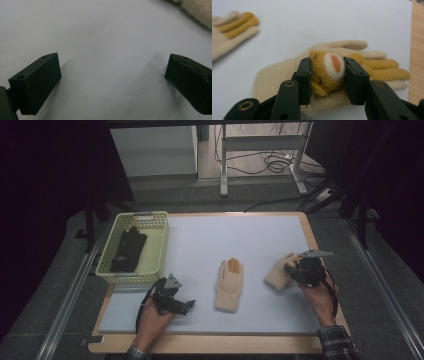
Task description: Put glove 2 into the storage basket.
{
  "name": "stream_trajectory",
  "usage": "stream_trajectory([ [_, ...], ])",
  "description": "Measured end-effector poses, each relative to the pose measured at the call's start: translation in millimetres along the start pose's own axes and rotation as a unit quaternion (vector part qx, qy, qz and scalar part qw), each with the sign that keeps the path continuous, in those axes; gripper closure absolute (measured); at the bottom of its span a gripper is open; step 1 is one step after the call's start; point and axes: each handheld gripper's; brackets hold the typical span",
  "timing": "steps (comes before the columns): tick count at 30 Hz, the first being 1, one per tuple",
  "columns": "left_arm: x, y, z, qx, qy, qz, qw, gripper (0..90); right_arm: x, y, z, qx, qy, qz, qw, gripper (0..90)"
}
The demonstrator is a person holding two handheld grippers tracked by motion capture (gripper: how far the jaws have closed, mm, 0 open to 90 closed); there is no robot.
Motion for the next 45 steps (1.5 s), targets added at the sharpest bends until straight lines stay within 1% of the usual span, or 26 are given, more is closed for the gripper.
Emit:
stream_trajectory([
  [4, 0.1, -0.2, -0.2, 0.0, -0.001, 0.001, 1.0, 0.4, 13.9, -14.9, -6.6, 0.033, 0.013, -0.013, 0.9993, 59.6],
  [7, 0.1, -0.2, -0.1, -0.001, -0.001, 0.001, 1.0, 0.4, 23.3, -25.5, -10.7, 0.059, 0.025, -0.024, 0.9977, 59.6],
  [10, 0.1, -0.4, -0.2, 0.0, -0.001, 0.003, 1.0, 0.4, 33.4, -39.5, -14.0, 0.092, 0.035, -0.031, 0.9947, 59.4],
  [11, 0.1, -0.3, 0.0, 0.0, 0.0, 0.002, 1.0, 0.4, 36.5, -44.9, -14.3, 0.105, 0.037, -0.035, 0.9932, 59.4],
  [12, 0.1, -0.3, 0.0, 0.0, 0.0, 0.002, 1.0, 0.4, 40.1, -52.5, -14.1, 0.119, 0.04, -0.043, 0.9911, 59.3],
  [14, 0.1, -0.3, 0.0, 0.0, 0.0, 0.001, 1.0, 0.4, 44.3, -64.5, -12.6, 0.14, 0.042, -0.052, 0.9879, 59.3],
  [15, 0.1, -0.3, 0.0, 0.0, 0.0, 0.001, 1.0, 0.4, 46.7, -72.9, -10.5, 0.155, 0.042, -0.061, 0.985, 59.3],
  [16, 0.1, -0.4, 0.0, 0.0, 0.0, 0.002, 1.0, 0.4, 47.8, -78.3, -9.2, 0.164, 0.042, -0.065, 0.9834, 59.3],
  [17, 0.1, -0.4, -0.1, 0.0, 0.0, 0.002, 1.0, 0.4, 49.3, -87.2, -6.2, 0.178, 0.041, -0.075, 0.9803, 59.3],
  [18, 0.1, -0.3, -0.1, 0.0, 0.0, 0.002, 1.0, 0.4, 50.0, -92.4, -4.4, 0.185, 0.04, -0.081, 0.9786, 59.3],
  [19, 0.0, -0.2, -0.1, 0.0, 0.0, 0.001, 1.0, 0.5, 50.7, -100.8, -0.9, 0.198, 0.038, -0.09, 0.9753, 59.3],
  [21, 0.0, -0.2, -0.1, 0.0, 0.0, 0.001, 1.0, 0.5, 51.1, -113.0, 5.5, 0.216, 0.037, -0.102, 0.9703, 59.3],
  [22, 0.0, -0.2, -0.1, 0.0, 0.0, 0.001, 1.0, 0.4, 51.0, -117.1, 8.0, 0.221, 0.035, -0.105, 0.9688, 59.2],
  [23, 0.0, -0.1, -0.1, 0.0, 0.0, 0.001, 1.0, 0.5, 50.6, -123.1, 12.6, 0.231, 0.034, -0.113, 0.9656, 59.2],
  [24, 0.0, -0.2, -0.1, 0.0, 0.0, 0.001, 1.0, 0.5, 50.2, -126.5, 15.1, 0.236, 0.033, -0.117, 0.964, 59.3],
  [25, 0.0, -0.2, -0.1, 0.0, 0.0, 0.001, 1.0, 0.5, 49.3, -131.3, 19.7, 0.244, 0.032, -0.122, 0.9615, 59.2],
  [27, 0.0, -0.2, -0.1, 0.0, 0.0, 0.001, 1.0, 0.5, 46.9, -137.9, 26.9, 0.256, 0.03, -0.127, 0.9578, 59.2],
  [31, 0.1, -0.4, -0.1, 0.0, 0.0, 0.002, 1.0, 0.5, 38.2, -144.7, 41.3, 0.269, 0.02, -0.138, 0.9531, 59.2],
  [34, 0.1, -0.5, -0.2, -0.001, -0.001, 0.003, 1.0, 0.5, 30.0, -145.6, 50.2, 0.269, 0.01, -0.147, 0.9517, 59.0],
  [35, 0.1, -0.5, -0.2, -0.001, -0.001, 0.003, 1.0, 0.5, 26.7, -145.1, 53.5, 0.268, 0.005, -0.148, 0.952, 58.7],
  [37, 0.1, -0.5, -0.2, 0.0, -0.001, 0.003, 1.0, 0.5, 21.3, -143.1, 58.4, 0.266, -0.01, -0.143, 0.9533, 56.4],
  [38, 0.0, -0.1, 0.0, 0.0, 0.0, 0.0, 1.0, 0.4, 18.7, -142.1, 59.6, 0.264, -0.01, -0.138, 0.9546, 55.2],
  [40, 0.0, -0.3, 0.0, 0.0, 0.0, 0.001, 1.0, 0.5, 15.0, -139.4, 60.4, 0.263, -0.011, -0.125, 0.9566, 52.2],
  [41, 0.0, -0.3, 0.0, 0.0, 0.0, 0.001, 1.0, 0.5, 13.8, -138.5, 60.6, 0.261, -0.012, -0.123, 0.9573, 50.3],
  [45, 0.0, -0.1, 0.0, 0.0, 0.0, 0.001, 1.0, 0.5, 15.4, -137.6, 56.2, 0.252, -0.009, -0.112, 0.9613, 43.9],
])
Point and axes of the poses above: each handheld gripper's, and its own axes: z roughly forward along the jaws, x roughly out of its top, y roughly to its right, and after that the axes turned 15 degrees about y, right-handed
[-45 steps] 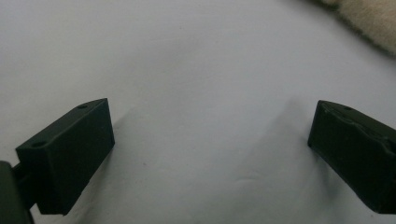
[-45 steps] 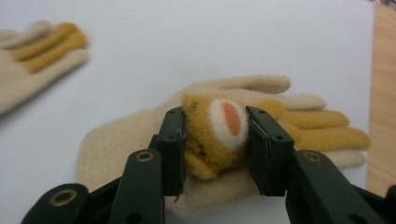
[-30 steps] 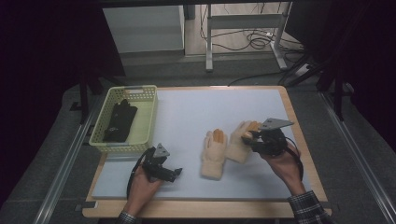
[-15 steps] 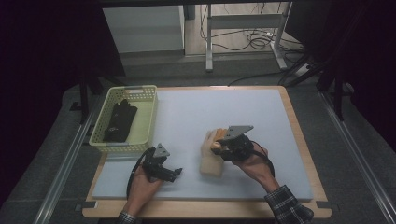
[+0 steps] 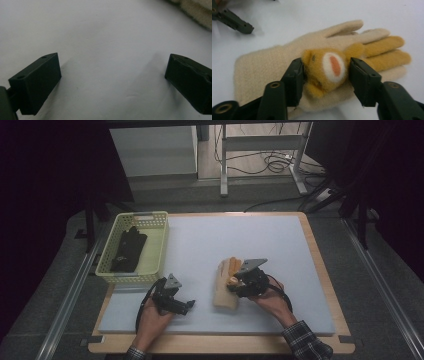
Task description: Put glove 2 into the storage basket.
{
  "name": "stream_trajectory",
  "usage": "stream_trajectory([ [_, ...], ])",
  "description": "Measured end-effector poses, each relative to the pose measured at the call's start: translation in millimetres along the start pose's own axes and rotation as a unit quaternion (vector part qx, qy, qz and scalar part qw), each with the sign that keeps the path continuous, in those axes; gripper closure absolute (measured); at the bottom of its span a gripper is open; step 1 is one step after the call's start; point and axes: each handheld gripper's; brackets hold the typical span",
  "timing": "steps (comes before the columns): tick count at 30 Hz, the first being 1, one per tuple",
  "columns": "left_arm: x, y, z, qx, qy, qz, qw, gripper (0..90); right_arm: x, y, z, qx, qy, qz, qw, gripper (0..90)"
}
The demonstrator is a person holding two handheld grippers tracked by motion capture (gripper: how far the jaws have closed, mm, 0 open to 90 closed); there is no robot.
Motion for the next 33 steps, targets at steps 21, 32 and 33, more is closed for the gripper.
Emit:
stream_trajectory([
  [21, 0.0, 0.0, -0.1, 0.0, 0.0, 0.0, 1.0, 0.5, -32.3, 0.1, -37.5, -0.01, 0.0, 0.055, 0.9984, 87.4],
  [32, 0.0, 0.0, -0.1, 0.0, 0.0, 0.0, 1.0, 0.5, -42.7, -15.0, -14.7, 0.011, -0.008, 0.054, 0.9984, 88.3],
  [33, 0.0, 0.0, 0.0, 0.0, 0.0, 0.0, 1.0, 0.5, -42.0, -16.1, -12.9, 0.012, -0.008, 0.054, 0.9984, 88.3],
])
Point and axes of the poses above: each handheld gripper's, and its own axes: z roughly forward along the jaws, x roughly out of its top, y roughly to its right, and after that the axes turned 15 degrees about y, right-handed
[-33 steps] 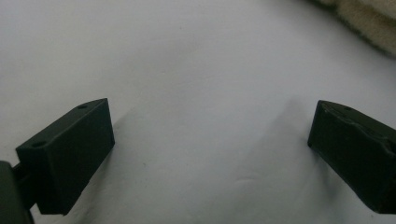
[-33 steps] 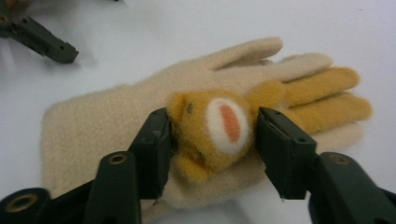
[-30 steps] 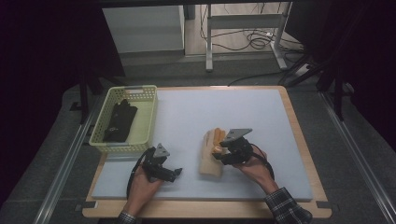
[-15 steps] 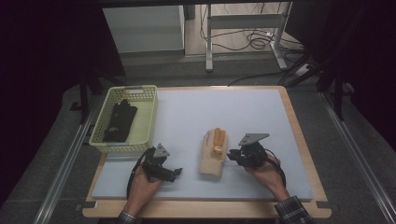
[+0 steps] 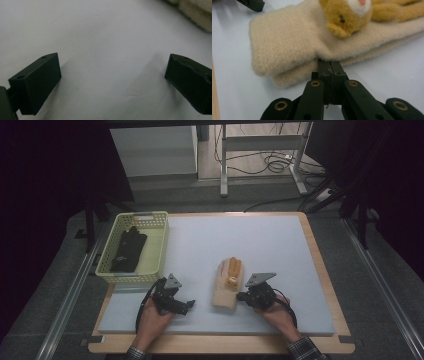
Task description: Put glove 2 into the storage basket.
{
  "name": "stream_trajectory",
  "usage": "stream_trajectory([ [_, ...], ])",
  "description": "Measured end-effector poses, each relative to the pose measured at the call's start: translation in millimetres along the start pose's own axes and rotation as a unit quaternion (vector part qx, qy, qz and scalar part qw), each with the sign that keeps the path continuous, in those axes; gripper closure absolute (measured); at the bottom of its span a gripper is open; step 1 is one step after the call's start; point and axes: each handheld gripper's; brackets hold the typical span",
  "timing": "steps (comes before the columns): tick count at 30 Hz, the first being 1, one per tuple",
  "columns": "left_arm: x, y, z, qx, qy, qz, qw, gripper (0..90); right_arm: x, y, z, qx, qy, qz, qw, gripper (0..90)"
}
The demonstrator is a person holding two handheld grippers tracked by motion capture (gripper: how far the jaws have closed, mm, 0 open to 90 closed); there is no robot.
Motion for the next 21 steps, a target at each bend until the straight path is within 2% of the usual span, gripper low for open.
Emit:
stream_trajectory([
  [10, 0.0, 0.0, 0.0, 0.0, 0.0, 0.0, 1.0, 0.5, 8.7, -11.0, 18.6, 0.003, 0.0, -0.011, 0.9999, 88.3],
  [21, 0.0, 0.0, 0.0, 0.0, 0.0, 0.0, 1.0, 0.5, 18.6, -20.6, 43.1, -0.011, 0.009, -0.029, 0.9995, 88.2],
])
Point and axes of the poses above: each handheld gripper's, and its own axes: z roughly forward along the jaws, x roughly out of its top, y roughly to its right, and after that the axes turned 15 degrees about y, right-handed
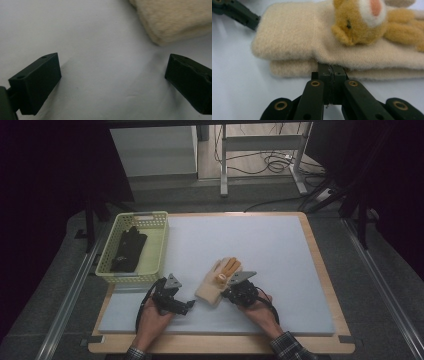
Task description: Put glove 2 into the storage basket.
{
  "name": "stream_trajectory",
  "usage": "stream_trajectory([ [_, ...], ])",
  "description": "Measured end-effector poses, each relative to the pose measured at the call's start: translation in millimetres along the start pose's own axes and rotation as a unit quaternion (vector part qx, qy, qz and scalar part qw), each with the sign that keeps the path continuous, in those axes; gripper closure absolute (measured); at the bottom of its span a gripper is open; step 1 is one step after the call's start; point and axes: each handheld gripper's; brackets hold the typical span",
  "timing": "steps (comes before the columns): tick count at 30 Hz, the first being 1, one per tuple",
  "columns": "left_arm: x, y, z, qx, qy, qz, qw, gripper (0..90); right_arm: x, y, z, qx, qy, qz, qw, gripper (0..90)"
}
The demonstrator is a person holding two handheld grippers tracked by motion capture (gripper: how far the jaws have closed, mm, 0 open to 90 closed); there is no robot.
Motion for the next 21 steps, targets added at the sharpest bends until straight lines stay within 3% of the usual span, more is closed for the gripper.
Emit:
stream_trajectory([
  [5, 0.0, -0.1, 0.0, 0.0, -0.001, 0.0, 1.0, 0.5, 2.5, -3.2, 7.5, -0.003, 0.005, -0.009, 0.9999, 88.2],
  [11, 0.0, 0.0, 0.3, 0.0, 0.0, -0.002, 1.0, 0.4, 2.4, -3.2, 0.2, 0.003, 0.001, -0.006, 1.0, 82.7],
  [15, 0.0, 0.0, 0.3, 0.0, 0.0, -0.002, 1.0, 0.4, 4.8, 0.0, -13.2, -0.008, 0.007, -0.012, 0.9999, 73.1],
  [21, 0.0, 0.0, 0.3, 0.0, 0.0, -0.002, 1.0, 0.4, 5.4, 11.4, -33.6, -0.027, 0.019, -0.01, 0.9994, 51.8],
])
Point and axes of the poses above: each handheld gripper's, and its own axes: z roughly forward along the jaws, x roughly out of its top, y roughly to its right, and after that the axes turned 15 degrees about y, right-handed
